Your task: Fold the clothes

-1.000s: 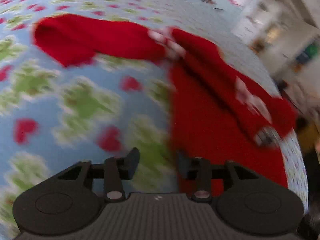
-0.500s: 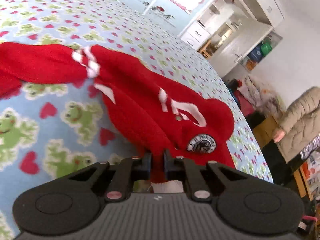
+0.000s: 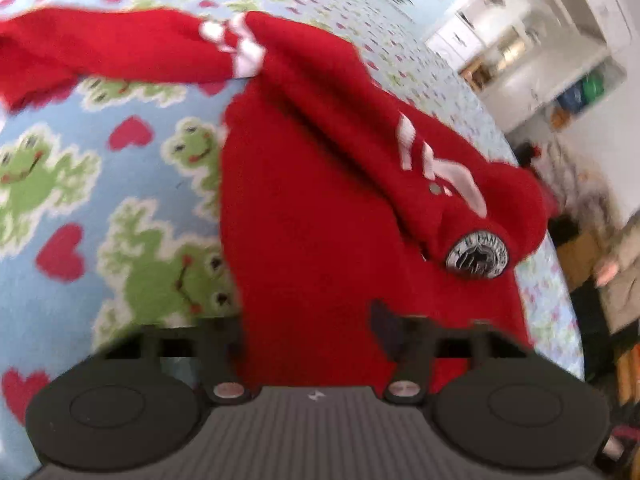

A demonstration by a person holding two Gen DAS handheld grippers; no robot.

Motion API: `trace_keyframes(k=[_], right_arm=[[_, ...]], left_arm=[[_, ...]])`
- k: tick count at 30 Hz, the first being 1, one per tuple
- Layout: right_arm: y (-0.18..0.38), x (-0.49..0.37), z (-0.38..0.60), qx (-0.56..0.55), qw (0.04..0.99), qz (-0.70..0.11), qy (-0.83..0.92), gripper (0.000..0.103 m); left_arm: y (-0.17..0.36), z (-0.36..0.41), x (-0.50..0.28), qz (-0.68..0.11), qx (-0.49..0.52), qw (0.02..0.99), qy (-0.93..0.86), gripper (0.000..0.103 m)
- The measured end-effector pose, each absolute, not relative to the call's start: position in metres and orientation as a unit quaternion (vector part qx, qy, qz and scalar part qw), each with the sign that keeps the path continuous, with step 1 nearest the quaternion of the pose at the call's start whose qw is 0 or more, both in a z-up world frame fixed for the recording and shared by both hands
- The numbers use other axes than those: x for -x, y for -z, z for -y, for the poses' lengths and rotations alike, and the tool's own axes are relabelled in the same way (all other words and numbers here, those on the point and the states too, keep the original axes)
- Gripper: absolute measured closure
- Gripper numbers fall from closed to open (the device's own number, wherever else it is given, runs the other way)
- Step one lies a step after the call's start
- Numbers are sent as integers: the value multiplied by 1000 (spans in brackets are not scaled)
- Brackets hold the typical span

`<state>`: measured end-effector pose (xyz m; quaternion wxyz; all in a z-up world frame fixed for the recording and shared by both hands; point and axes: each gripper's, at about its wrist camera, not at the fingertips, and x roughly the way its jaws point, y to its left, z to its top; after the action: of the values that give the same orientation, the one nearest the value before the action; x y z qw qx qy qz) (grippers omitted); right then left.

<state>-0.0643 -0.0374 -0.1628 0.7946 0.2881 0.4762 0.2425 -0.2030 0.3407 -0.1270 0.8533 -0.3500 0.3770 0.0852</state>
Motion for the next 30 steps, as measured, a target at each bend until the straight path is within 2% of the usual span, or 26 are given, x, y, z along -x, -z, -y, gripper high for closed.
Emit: trace_keyframes(k=[2, 7, 10, 14, 15, 17, 18, 20, 22, 24, 26, 28, 30], right_arm=[[158, 66, 33, -281, 799, -475, -240, 100], [109, 104, 63, -281, 820, -413, -279, 103], [98, 127, 84, -293, 812, -409, -296, 103], [124, 141, 89, -278, 804, -448, -275, 101], [135, 139, 89, -277, 800, -464, -260, 96], [143, 139, 89, -282, 797, -477, -241, 94], [141, 140, 91, -283, 800, -472, -238, 89], [126, 142, 94, -270, 822, -447, -227, 75], [112, 145, 99, -256, 850, -411, -206, 56], [103, 146, 106, -260, 865, -383, -196, 51], [100, 144, 111, -277, 865, -371, -195, 46], [102, 138, 107, -281, 859, -376, -204, 45], [103, 133, 99, -280, 855, -380, -216, 45]], left_arm=[[124, -342, 204, -368, 367, 851, -77, 95], [79, -345, 258, -298, 388, 871, -45, 96], [72, -344, 285, -300, 380, 874, -34, 96], [103, -343, 286, -357, 360, 860, -64, 90], [110, -344, 284, -375, 358, 851, -83, 89], [109, -346, 287, -374, 351, 853, -94, 86], [104, -347, 289, -367, 351, 857, -95, 83], [91, -350, 291, -352, 338, 866, -110, 68], [75, -352, 291, -330, 318, 879, -132, 60], [61, -354, 289, -309, 312, 888, -139, 58], [52, -353, 281, -294, 314, 893, -133, 50], [50, -348, 267, -293, 309, 896, -126, 46], [51, -340, 251, -304, 302, 895, -121, 46]])
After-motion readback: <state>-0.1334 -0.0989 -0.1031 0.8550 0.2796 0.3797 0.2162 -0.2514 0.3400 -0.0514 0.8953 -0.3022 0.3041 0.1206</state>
